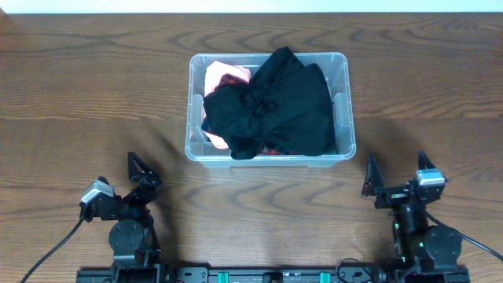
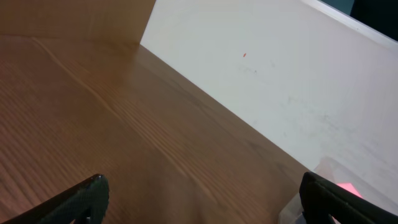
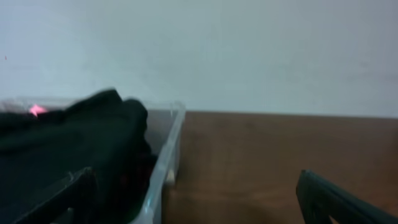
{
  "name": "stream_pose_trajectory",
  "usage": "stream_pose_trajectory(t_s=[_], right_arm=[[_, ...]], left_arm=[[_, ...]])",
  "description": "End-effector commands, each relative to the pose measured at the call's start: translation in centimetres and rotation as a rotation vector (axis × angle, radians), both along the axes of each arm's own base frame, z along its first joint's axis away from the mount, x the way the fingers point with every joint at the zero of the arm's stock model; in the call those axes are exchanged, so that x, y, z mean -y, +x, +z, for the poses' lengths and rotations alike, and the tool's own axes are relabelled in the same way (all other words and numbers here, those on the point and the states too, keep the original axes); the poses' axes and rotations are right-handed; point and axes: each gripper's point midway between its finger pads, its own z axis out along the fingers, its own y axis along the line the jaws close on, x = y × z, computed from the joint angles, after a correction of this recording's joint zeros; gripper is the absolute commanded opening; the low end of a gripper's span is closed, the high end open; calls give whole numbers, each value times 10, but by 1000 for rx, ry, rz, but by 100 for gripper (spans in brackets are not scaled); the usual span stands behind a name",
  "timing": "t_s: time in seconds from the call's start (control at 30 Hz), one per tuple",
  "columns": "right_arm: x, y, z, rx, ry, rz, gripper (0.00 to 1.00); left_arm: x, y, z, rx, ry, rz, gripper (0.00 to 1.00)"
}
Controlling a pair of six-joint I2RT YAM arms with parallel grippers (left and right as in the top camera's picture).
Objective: Pack container
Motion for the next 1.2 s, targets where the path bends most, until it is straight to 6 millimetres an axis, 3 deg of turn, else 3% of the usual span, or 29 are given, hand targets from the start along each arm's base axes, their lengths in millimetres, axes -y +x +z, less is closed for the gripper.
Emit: stream_pose_trajectory(t_s=[0.0,0.17,1.17], right_arm=[[0,3,-22,-45,15,-3,99],[0,6,-50,-103,44,-4,99],[0,6,-49,-101,44,-3,99]], left_arm=[[-2,-1,-16,-45,-8,10,98],[-2,-1,-16,-45,-8,10,98],[-2,-1,-16,-45,-8,10,98]])
